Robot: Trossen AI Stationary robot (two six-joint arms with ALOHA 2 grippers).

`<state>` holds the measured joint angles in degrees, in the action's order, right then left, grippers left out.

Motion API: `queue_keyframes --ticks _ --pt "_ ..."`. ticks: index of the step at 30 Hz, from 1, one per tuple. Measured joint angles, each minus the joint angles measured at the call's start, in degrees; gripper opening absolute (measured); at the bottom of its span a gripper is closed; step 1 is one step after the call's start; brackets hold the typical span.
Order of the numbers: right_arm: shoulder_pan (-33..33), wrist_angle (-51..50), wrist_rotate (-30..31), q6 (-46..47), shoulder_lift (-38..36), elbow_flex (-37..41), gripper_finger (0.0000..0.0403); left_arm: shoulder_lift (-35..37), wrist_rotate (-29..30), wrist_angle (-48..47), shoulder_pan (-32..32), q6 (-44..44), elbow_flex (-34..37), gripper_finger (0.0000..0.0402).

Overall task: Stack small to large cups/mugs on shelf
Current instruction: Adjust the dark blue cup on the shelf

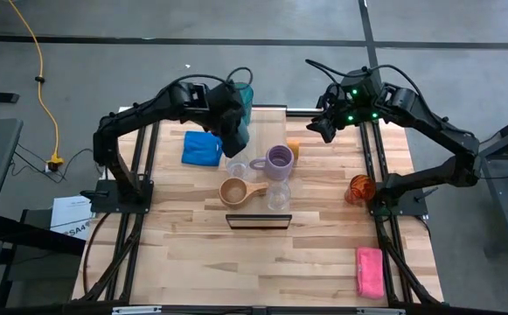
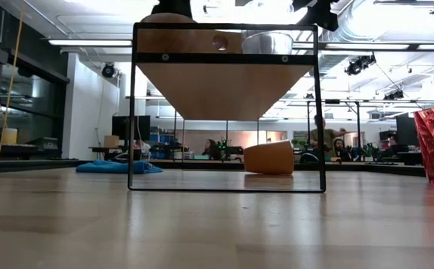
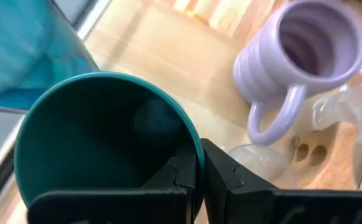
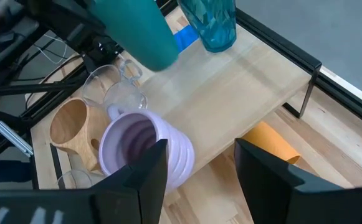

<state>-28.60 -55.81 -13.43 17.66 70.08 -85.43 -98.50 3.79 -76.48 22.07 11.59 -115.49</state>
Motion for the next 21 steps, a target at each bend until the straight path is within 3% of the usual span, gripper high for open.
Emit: queue_keyframes --ticks 21 --pt "0.0 0.4 0.0 0.0 0.0 0.0 0.0172 -5.1 1.1 0.7 0.0 -3.2 0.0 0.0002"
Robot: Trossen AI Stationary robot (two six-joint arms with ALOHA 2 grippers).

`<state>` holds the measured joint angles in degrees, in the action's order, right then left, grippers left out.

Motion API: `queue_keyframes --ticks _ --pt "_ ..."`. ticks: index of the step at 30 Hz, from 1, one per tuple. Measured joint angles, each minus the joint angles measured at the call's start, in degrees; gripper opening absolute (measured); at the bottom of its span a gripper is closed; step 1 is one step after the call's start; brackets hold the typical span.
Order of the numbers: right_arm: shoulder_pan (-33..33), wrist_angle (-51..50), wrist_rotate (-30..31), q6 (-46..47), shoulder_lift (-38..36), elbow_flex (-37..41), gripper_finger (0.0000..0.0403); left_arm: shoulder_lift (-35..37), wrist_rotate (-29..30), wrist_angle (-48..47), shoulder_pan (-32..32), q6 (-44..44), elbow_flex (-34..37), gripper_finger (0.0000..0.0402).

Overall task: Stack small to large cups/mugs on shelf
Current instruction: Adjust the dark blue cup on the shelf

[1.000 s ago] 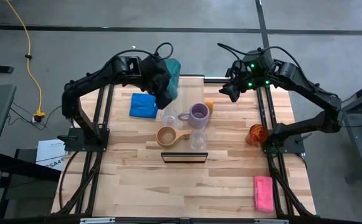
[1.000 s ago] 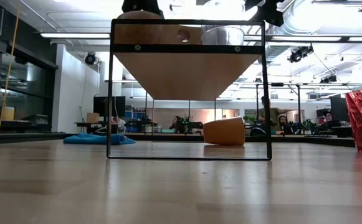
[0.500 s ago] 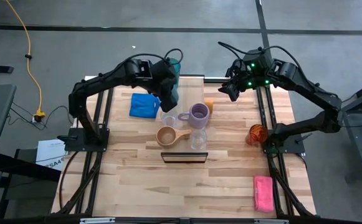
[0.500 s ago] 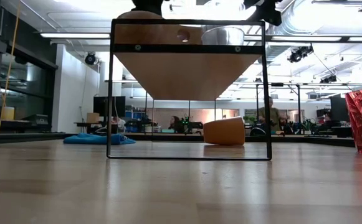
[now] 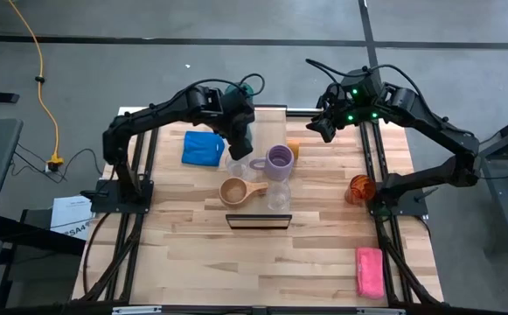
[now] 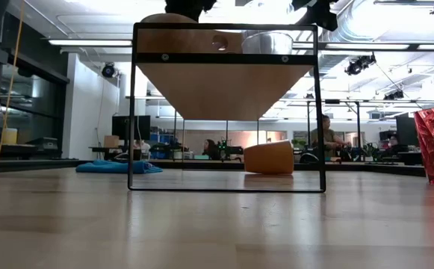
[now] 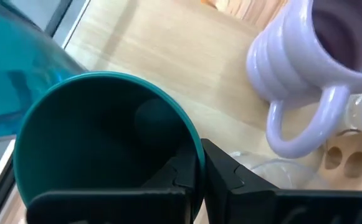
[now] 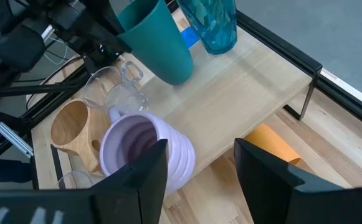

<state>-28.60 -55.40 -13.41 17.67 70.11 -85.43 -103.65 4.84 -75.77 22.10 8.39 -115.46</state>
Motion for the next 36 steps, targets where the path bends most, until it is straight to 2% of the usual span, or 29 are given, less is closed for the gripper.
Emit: queue_keyframes --ticks 23,26,36 --pt "0.0 0.0 0.0 0.3 0.0 0.0 0.0172 -0.2 1.0 1.4 0.0 -2.4 0.0 0.0023" --pt "0.0 0.0 0.0 0.3 0.0 0.0 0.0172 -0.2 2.4 1.3 0.0 -2.4 0.0 0.0045" --pt "0.0 0.0 0.0 0.3 0.0 0.0 0.0172 -0.2 3.4 0.8 0.0 -2.3 0.0 0.0162"
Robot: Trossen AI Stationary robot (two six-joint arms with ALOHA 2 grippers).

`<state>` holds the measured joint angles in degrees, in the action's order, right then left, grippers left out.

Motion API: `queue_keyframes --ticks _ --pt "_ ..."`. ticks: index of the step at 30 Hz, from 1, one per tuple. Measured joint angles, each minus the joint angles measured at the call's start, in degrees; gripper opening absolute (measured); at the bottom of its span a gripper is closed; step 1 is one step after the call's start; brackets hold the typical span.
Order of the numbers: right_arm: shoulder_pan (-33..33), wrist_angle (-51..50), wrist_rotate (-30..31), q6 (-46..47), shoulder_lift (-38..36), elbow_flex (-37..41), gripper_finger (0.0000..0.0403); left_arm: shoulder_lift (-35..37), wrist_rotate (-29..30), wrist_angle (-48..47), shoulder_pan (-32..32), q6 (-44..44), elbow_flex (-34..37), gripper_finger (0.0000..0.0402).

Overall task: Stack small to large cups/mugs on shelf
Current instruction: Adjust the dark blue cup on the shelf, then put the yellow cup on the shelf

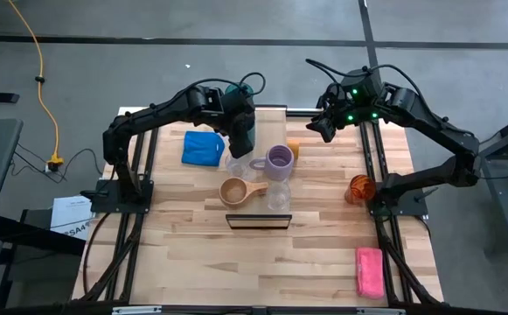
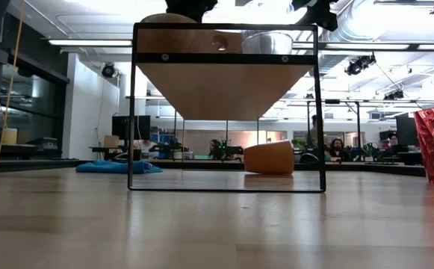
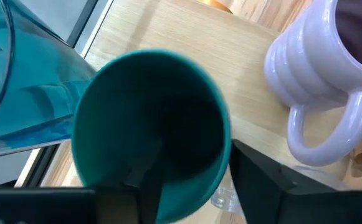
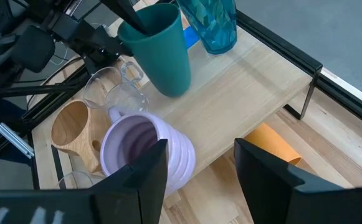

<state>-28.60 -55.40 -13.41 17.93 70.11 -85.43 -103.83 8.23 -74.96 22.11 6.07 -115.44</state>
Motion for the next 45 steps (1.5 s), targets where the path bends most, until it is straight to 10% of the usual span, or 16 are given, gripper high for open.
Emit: queue_keyframes --ticks 22,45 --pt "0.0 0.0 0.0 0.0 0.0 0.0 0.0172 0.1 -0.7 -3.6 0.0 3.3 -0.1 0.0207" --pt "0.0 -2.0 -0.3 -1.5 0.0 0.0 0.0172 3.4 -8.8 1.0 0.0 4.2 -16.0 0.0207"
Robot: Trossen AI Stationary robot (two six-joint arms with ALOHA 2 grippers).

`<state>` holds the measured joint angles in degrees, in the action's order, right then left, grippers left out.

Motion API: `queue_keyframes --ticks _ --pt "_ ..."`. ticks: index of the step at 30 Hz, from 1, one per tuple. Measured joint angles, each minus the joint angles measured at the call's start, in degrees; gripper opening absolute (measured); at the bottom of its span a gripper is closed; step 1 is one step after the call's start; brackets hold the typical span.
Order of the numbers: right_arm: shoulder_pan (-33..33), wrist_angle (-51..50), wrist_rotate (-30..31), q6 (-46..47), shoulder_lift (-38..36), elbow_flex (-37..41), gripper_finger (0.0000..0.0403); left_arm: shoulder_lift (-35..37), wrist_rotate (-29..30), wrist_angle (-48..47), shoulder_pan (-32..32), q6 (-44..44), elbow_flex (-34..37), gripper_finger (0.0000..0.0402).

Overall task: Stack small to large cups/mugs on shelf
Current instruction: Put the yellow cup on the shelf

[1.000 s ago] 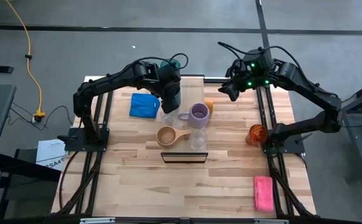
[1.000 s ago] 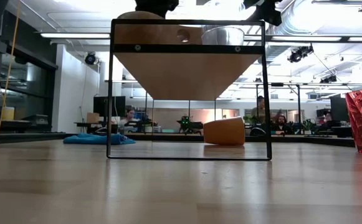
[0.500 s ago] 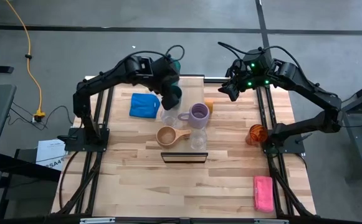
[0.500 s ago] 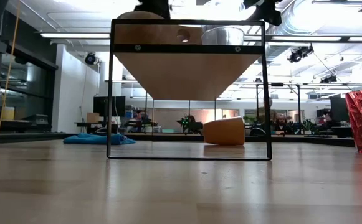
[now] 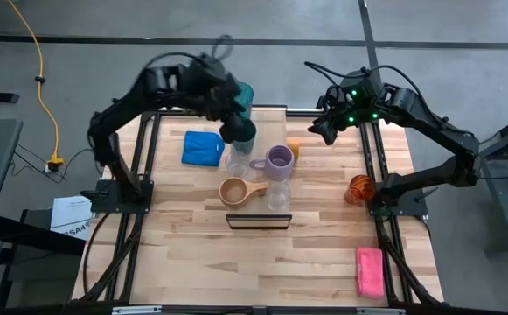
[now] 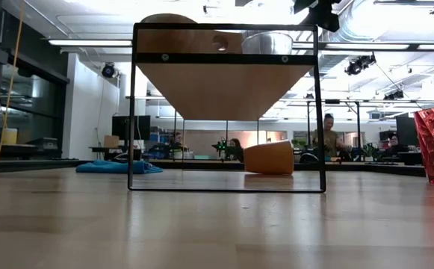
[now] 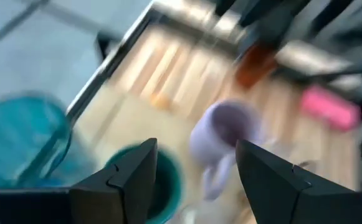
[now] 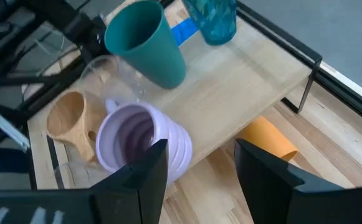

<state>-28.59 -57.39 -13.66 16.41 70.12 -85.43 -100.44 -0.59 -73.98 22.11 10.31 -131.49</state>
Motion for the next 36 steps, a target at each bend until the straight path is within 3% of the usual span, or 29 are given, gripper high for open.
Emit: queue_keyframes --ticks 4,9,19,25,28,32,36 --pt "0.0 -3.1 -0.6 -2.9 0.0 0.0 0.0172 3.8 -5.6 9.4 0.0 0.0 2.7 0.0207" --pt "0.0 -6.2 -0.9 -5.0 0.0 0.0 0.0172 9.2 -6.7 19.7 0.0 1.0 12.8 0.0207" --pt "0.0 -8.1 -0.9 -6.4 0.0 0.0 0.0172 30.8 -8.0 53.9 0.0 11.2 54.0 0.0207" --pt "0.0 -8.3 -1.2 -6.4 0.0 0.0 0.0172 41.3 -9.0 71.3 0.1 14.4 72.6 0.0207" --pt "0.0 -10.2 -1.1 -6.3 0.0 0.0 0.0172 43.6 -11.0 76.2 0.3 15.7 77.8 0.0207" --pt "0.0 -10.3 0.2 -4.2 -0.3 1.7 0.0172 43.3 -19.9 77.0 3.0 18.4 79.8 0.0207" --pt "-1.0 -3.3 -0.6 2.3 -3.0 13.2 0.0172 43.0 -24.0 77.2 4.8 18.2 79.8 0.0207"
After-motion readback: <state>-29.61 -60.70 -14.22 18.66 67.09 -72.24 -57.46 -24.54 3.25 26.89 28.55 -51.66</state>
